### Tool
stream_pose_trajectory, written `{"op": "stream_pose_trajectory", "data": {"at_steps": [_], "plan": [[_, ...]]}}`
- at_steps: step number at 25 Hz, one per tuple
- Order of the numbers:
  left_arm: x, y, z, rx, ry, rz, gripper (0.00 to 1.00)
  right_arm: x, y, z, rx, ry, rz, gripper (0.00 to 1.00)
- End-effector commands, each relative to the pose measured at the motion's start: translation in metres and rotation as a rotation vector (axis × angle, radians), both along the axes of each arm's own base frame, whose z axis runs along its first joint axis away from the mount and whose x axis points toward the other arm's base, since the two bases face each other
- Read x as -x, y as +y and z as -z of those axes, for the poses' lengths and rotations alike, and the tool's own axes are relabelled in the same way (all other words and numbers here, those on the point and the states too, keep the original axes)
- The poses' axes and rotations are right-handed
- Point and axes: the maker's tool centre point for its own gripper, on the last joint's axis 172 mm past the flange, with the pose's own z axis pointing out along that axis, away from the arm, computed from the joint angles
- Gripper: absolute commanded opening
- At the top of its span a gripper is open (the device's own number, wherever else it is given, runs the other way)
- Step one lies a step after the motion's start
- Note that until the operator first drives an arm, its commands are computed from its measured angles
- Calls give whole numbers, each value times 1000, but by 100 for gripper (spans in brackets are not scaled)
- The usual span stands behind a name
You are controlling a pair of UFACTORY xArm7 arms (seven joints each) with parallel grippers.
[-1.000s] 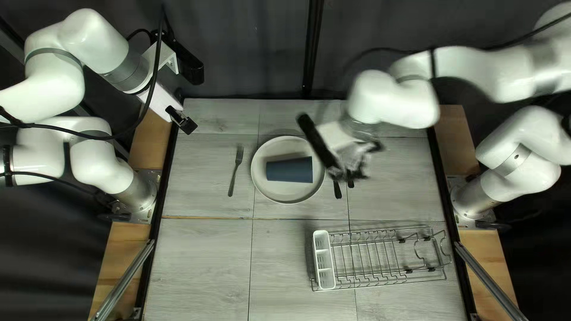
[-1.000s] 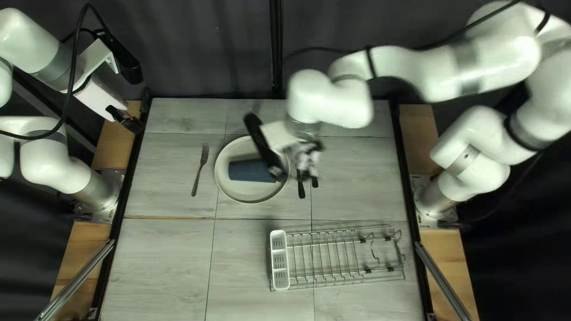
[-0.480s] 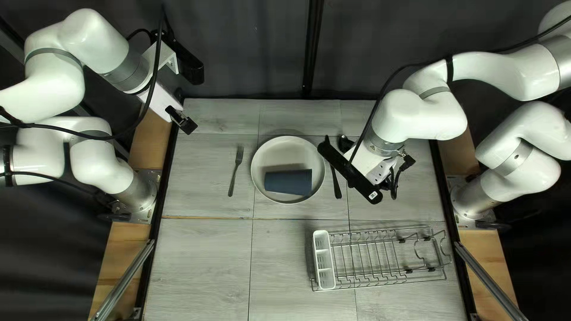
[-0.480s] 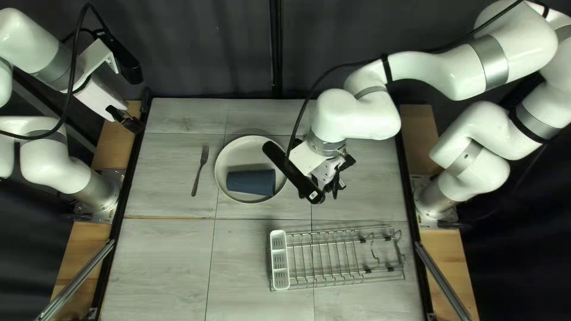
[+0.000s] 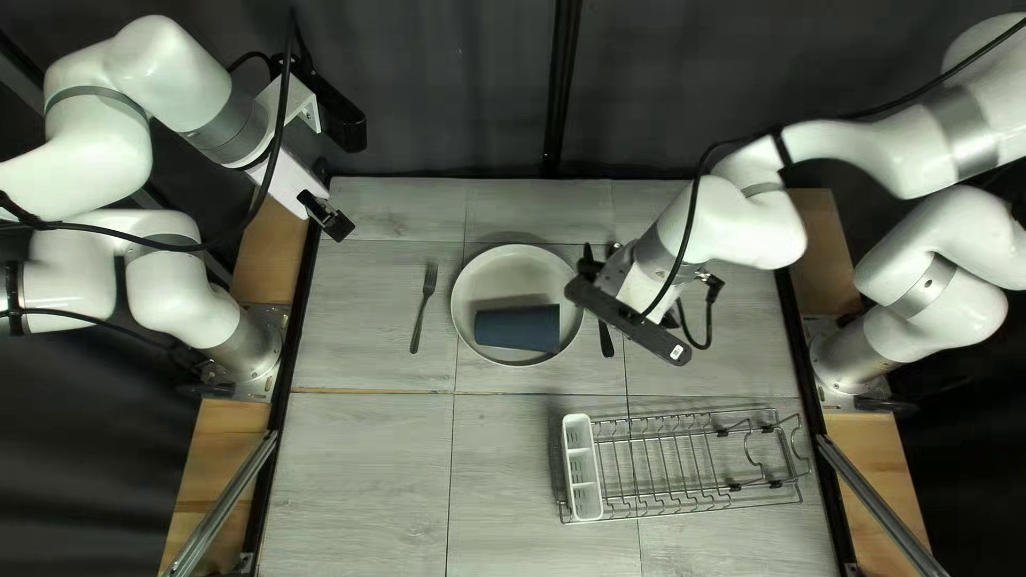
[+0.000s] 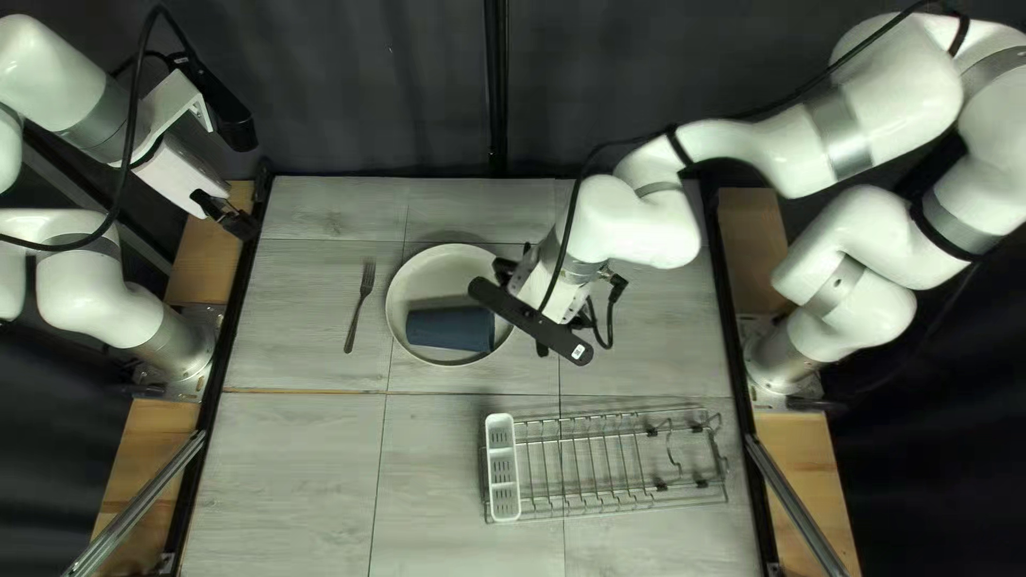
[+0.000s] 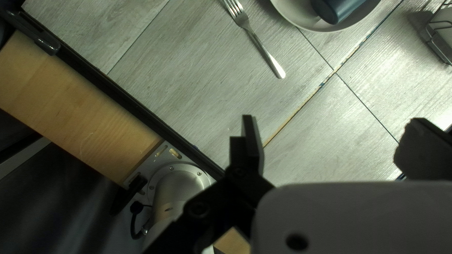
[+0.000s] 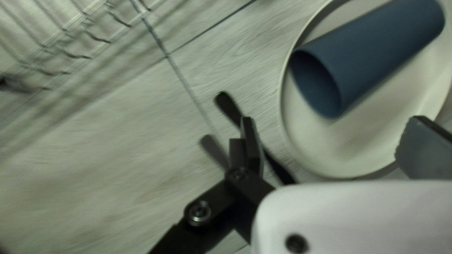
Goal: Pick up and place plate onto table. Place down one fork to the left of the plate. Place spoon and knife to the right of the plate. Place cup above the knife and spoon
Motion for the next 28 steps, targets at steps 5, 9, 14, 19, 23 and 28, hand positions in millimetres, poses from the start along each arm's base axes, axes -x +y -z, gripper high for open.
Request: {"op": "stream_pose_trajectory", "data": {"at_steps": [5, 9, 14, 19, 23, 28], "plan": [[0, 0, 0, 0, 0, 0, 100, -6, 1, 12, 9, -17, -2, 100], [0, 0, 0, 0, 0, 0, 100, -26, -10, 23, 40, -100, -53, 100], [0, 0, 0, 0, 0, 0, 100, -47, -17, 37, 62, -185, -115, 100], [0, 0, 0, 0, 0, 0, 100, -57, -24, 57, 94, -227, -170, 100], [0, 0, 0, 0, 0, 0, 100, -57, -23, 64, 107, -247, -196, 100], [0, 0, 0, 0, 0, 0, 100, -56, -24, 76, 111, -271, -212, 100]]}}
